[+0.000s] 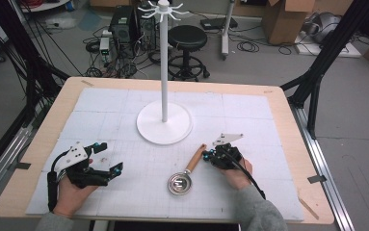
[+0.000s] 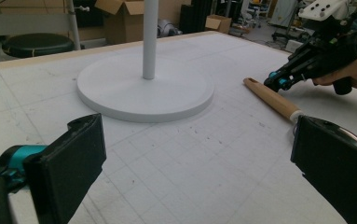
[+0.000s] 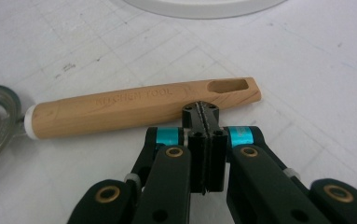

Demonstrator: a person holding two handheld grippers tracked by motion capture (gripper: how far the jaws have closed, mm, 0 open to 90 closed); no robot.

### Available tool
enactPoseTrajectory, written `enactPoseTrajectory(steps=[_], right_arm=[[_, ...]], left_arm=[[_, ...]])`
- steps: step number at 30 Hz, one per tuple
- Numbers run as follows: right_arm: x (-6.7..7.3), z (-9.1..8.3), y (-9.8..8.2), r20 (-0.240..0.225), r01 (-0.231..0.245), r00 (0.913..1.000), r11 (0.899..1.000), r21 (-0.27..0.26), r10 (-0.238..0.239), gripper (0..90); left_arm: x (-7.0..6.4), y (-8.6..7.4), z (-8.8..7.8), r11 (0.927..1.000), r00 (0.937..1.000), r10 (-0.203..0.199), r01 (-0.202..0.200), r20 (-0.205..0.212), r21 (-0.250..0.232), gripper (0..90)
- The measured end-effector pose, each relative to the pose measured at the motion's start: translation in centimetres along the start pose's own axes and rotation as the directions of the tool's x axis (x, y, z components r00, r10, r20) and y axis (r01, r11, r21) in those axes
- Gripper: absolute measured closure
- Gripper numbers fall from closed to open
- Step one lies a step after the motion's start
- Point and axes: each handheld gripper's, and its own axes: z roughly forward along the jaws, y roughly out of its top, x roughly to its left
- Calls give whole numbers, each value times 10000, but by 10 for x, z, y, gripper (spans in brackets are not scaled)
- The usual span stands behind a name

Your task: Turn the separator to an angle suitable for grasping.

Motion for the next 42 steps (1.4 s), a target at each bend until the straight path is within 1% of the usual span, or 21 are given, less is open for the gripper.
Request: enactPoseTrajectory(steps=[9, 15, 19, 20, 22, 23, 25, 27, 28, 31, 33, 35, 37, 38, 39, 42], right_arm=[[5, 16, 13, -107, 216, 9997, 9997, -60, -217, 900], [8, 22, 18, -135, 276, 9995, 9995, -131, -278, 900], [7, 24, 19, -196, 269, 9994, 9995, -185, -273, 900], [7, 23, 19, -179, 153, 9997, 9997, -179, -156, 900], [8, 20, 20, -123, 238, 9996, 9991, -354, -243, 900], [9, 17, 22, -236, 171, 9996, 9989, -446, -182, 900], [12, 11, 26, -427, 218, 9988, 9971, -734, -250, 900], [18, 7, 31, -711, 389, 9964, 9950, -917, -456, 900], [22, 7, 33, -844, 504, 9947, 9944, -926, -583, 900], [38, 12, 38, -1313, 823, 9871, 9941, -707, -911, 900], [46, 17, 41, -1610, 1105, 9798, 9923, -566, -1183, 900], [57, 22, 44, -1831, 1415, 9725, 9895, -281, -1442, 900], [65, 26, 46, -1895, 1732, 9670, 9849, -1, -1701, 900], [69, 27, 47, -1941, 1725, 9667, 9849, 128, -1668, 900], [71, 30, 48, -1955, 1892, 9638, 9817, 221, -1814, 900], [74, 33, 48, -1972, 2043, 9615, 9778, 458, -1916, 900]], left_arm=[[0, 0, -1, 9999, 10000, 86, -87, 41, 119, 37], [-1, 0, -1, 9998, 9999, 138, -138, 18, 144, 37], [-1, 0, -1, 9997, 9998, 182, -182, 5, 150, 37], [-1, 0, -1, 9997, 9998, 211, -211, 24, 145, 37], [-1, 0, -1, 9997, 9997, 223, -223, 51, 131, 37], [-1, 0, -1, 9996, 9997, 240, -241, 56, 118, 37], [0, 0, -1, 9996, 9997, 231, -232, 28, 138, 37], [0, -1, -1, 9996, 9998, 221, -221, 14, 187, 37], [0, -1, -1, 9995, 9997, 237, -238, 36, 209, 37], [-1, 0, -1, 9996, 9997, 249, -250, 64, 160, 37], [-1, 0, -1, 9996, 9997, 232, -233, 65, 128, 37], [-1, 0, -1, 9996, 9997, 246, -247, 45, 163, 37], [-1, -1, -1, 9995, 9997, 242, -243, 62, 182, 37], [-1, -1, -1, 9995, 9997, 244, -245, 48, 197, 37], [-1, -1, -1, 9995, 9997, 251, -252, 51, 208, 37], [-1, -1, -1, 9994, 9997, 252, -253, 53, 246, 37]])
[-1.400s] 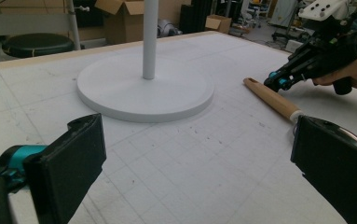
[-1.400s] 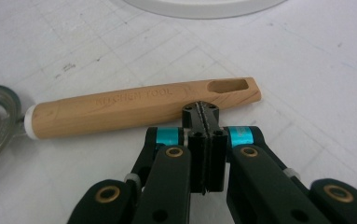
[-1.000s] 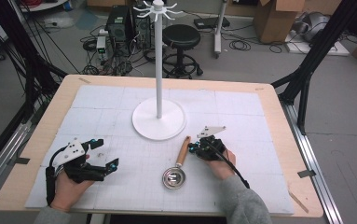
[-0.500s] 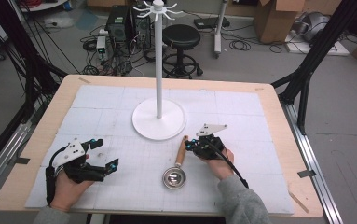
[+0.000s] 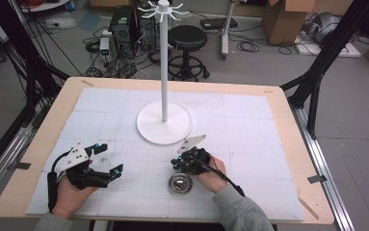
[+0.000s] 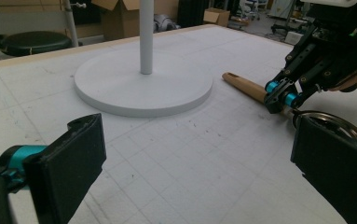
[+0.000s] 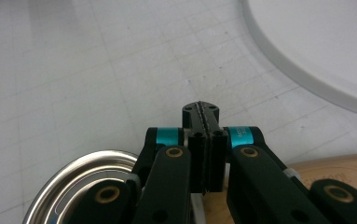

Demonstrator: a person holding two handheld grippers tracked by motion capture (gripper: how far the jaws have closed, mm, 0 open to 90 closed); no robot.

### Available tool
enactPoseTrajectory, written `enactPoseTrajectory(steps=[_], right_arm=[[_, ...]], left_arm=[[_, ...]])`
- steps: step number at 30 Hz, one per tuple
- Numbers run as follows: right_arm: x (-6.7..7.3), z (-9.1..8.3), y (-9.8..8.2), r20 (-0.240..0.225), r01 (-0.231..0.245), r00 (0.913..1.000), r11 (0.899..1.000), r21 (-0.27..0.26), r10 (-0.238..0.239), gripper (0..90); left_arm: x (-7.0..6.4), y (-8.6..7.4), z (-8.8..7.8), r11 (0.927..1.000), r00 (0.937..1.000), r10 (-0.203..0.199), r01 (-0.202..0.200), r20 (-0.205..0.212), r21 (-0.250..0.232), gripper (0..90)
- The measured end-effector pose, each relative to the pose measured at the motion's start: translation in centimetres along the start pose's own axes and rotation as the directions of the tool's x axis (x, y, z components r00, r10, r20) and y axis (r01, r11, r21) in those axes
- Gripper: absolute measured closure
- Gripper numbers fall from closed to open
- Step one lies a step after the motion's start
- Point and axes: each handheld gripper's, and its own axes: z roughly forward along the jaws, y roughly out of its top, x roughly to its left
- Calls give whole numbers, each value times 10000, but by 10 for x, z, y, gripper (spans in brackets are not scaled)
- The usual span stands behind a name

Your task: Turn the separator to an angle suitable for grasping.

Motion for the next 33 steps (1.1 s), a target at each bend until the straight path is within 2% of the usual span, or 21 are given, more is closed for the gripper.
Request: enactPoseTrajectory(steps=[2, 11, 26, 33], right_arm=[[1, 2, 0, 77, 125, 9999, 9998, 182, -127, 900], [1, 7, -2, -87, 77, 9999, 9987, 498, -73, 900], [3, 6, -4, -64, 153, 9999, 9982, 578, -149, 900], [4, 4, -5, -79, 18, 10000, 9974, 714, -13, 900]], left_arm=[[0, 0, 0, 10000, 10000, 2, -2, 4, -8, 37], [0, 0, 0, 10000, 10000, -9, 8, 31, 44, 37], [0, 0, 0, 10000, 10000, -17, 17, 20, 58, 37], [1, 0, -1, 10000, 10000, -19, 19, 16, 35, 37]])
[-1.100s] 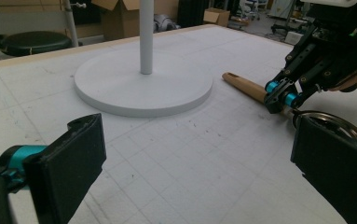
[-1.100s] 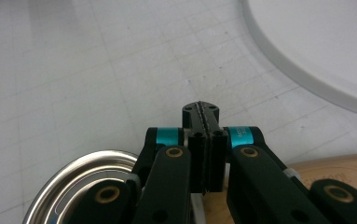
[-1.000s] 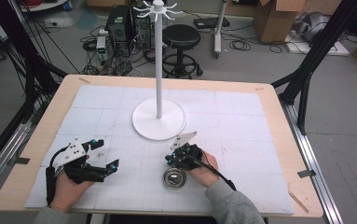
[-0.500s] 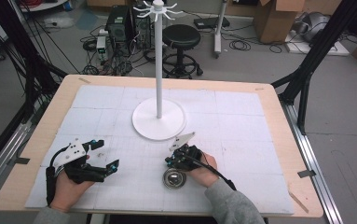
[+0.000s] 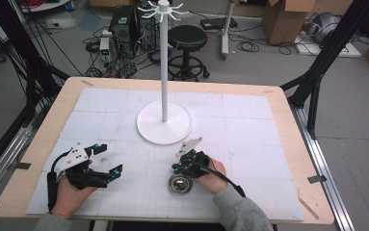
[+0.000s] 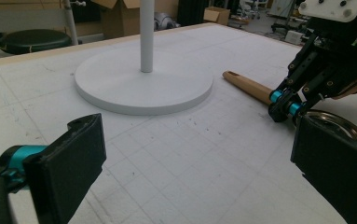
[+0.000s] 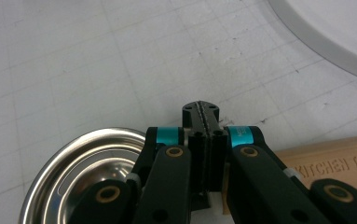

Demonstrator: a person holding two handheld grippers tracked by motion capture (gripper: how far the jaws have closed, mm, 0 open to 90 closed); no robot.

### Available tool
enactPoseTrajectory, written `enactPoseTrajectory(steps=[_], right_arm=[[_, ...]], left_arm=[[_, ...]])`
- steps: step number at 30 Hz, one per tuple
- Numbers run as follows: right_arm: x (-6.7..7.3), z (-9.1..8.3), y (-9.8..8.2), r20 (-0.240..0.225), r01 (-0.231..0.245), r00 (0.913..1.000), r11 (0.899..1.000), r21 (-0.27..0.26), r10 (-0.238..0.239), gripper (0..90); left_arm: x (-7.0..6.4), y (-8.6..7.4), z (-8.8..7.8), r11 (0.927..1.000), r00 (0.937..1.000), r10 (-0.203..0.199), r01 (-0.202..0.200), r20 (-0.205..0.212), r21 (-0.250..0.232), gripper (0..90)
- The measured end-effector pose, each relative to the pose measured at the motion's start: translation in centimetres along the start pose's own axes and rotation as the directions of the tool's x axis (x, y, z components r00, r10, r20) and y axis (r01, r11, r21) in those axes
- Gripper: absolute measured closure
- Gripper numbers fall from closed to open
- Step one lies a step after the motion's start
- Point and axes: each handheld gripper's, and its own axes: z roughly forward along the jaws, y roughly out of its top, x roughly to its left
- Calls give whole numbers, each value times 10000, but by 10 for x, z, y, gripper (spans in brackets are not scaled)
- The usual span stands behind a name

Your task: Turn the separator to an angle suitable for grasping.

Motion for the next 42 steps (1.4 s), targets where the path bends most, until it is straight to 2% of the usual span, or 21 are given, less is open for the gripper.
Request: enactPoseTrajectory(steps=[4, 12, 22, 34, 42], right_arm=[[0, -1, -1, -25, -87, 10000, 10000, 35, 87, 900], [1, -4, -4, -41, 223, 9997, 9997, 108, -223, 900], [0, -8, -7, -195, 160, 9997, 9997, 179, -157, 900], [0, -17, -17, -245, 191, 9995, 9995, 260, -185, 900], [-1, -29, -29, -495, 344, 9983, 9985, 434, -323, 900]], left_arm=[[0, 0, -1, 9999, 9999, 106, -107, -105, -71, 37], [0, 0, -1, 9999, 9999, 73, -74, -104, -103, 37], [0, 0, -1, 9999, 9999, 73, -74, -91, -86, 37], [0, 0, -1, 10000, 9999, 75, -75, -88, -61, 37], [1, 0, -1, 9999, 9999, 13, -14, -108, -103, 37]])
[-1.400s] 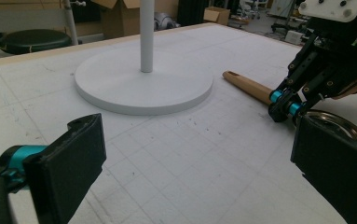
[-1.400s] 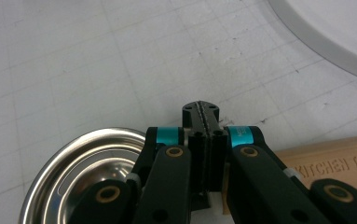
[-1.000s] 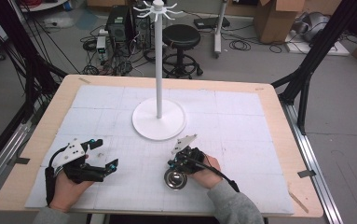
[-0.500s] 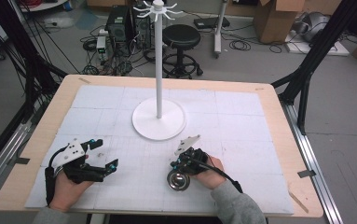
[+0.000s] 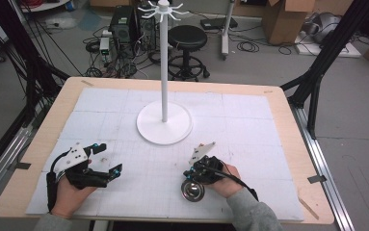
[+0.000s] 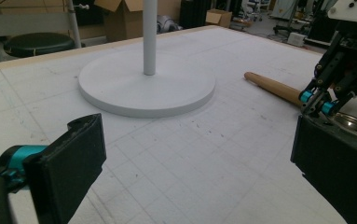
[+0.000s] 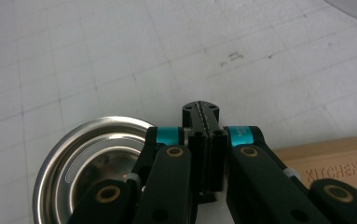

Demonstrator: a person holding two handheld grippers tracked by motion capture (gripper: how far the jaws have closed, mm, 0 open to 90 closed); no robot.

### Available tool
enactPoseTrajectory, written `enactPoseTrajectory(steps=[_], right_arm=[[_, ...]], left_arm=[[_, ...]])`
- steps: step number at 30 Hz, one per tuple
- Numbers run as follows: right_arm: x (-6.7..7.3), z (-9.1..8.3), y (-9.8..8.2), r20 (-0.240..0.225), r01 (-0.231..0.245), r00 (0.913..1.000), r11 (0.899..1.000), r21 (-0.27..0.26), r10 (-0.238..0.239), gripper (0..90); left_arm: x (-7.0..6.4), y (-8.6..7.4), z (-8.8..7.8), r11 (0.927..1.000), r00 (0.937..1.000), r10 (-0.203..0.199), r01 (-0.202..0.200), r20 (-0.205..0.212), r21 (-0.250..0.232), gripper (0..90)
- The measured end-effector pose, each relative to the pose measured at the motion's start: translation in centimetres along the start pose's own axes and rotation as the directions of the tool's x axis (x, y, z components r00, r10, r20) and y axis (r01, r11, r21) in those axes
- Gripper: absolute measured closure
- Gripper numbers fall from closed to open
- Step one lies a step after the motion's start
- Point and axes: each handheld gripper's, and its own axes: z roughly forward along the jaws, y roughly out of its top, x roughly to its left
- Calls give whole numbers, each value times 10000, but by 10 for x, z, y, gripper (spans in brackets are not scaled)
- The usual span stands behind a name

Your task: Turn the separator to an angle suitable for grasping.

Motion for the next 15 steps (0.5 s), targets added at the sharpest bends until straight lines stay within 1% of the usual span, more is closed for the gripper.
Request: enactPoseTrajectory(steps=[2, 7, 8, 10, 11, 15], right_arm=[[0, -3, -3, -47, 44, 10000, 10000, 18, -44, 900], [1, -9, -9, -84, -45, 10000, 9999, 123, 46, 900], [0, -10, -11, -123, 116, 9999, 9999, 78, -115, 900], [0, -11, -14, -185, 194, 9996, 9998, 43, -193, 900], [1, -12, -15, -165, 129, 9998, 9999, 76, -127, 900], [1, -16, -19, -191, 171, 9997, 9998, 122, -168, 900]], left_arm=[[0, 0, 0, 10000, 10000, 2, -2, 1, -3, 37], [1, 0, 0, 10000, 10000, 7, -7, -14, 6, 37], [1, 0, 0, 10000, 10000, 6, -6, -12, 1, 37], [1, 0, 0, 10000, 10000, -10, 10, 3, -32, 37], [1, 0, 0, 10000, 10000, -26, 26, 5, -50, 37], [1, 0, 0, 10000, 10000, -49, 49, -4, -33, 37]])
